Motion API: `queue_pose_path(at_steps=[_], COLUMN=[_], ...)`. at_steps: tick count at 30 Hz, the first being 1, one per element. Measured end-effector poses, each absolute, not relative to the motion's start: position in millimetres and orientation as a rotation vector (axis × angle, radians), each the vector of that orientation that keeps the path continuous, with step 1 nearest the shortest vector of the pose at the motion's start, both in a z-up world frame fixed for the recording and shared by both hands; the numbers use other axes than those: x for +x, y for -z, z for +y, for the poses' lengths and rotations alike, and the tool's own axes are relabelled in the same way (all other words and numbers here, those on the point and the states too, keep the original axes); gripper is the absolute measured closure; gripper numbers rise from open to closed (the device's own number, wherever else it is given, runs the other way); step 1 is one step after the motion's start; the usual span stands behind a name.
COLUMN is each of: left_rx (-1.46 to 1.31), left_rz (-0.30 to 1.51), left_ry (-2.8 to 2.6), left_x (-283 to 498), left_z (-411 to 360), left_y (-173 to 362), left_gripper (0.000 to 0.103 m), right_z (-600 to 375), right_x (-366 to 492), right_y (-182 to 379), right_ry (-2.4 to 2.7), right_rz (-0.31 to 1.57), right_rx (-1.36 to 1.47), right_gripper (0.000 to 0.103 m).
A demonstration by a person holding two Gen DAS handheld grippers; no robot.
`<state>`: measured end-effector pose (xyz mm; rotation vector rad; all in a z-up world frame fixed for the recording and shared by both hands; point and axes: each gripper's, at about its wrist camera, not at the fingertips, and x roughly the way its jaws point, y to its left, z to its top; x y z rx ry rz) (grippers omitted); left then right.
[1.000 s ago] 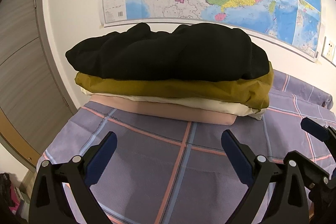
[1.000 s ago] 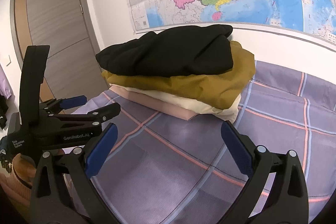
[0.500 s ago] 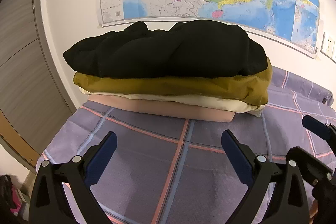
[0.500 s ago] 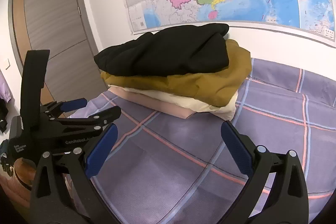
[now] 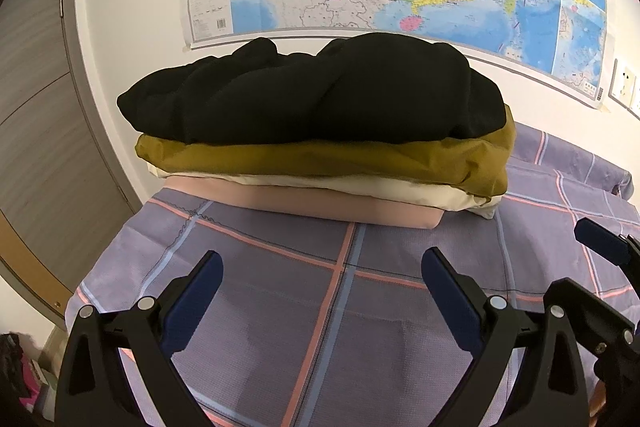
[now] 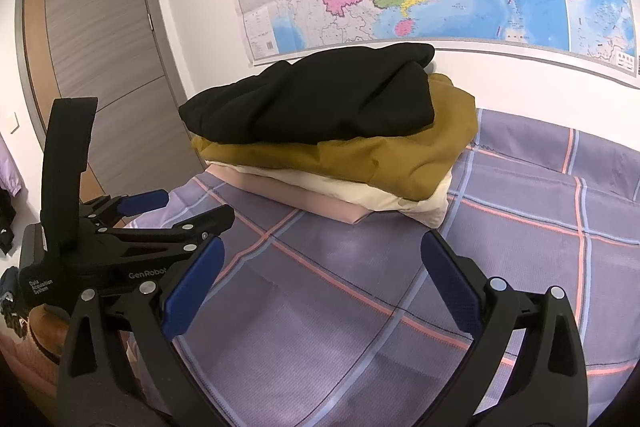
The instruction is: Fold large clothes
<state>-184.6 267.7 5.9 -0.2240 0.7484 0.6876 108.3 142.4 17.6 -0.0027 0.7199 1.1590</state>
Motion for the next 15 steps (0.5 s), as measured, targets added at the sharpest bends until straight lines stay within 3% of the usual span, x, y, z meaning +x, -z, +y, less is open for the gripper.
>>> queue_pose_path(at_steps=[15], left_rx=[-0.234], left_rz=[0.750], left_ry=[-0.678], left_x=[-182.1], left_z=[266.6], left_y=[-3.4], left_gripper=[0.007], right_z=[138.0], right_x=[108.8], right_y=[-15.1], right_ry=[-1.148], right_rz=[0.731], right_rx=[0.002], right_gripper=[0.006])
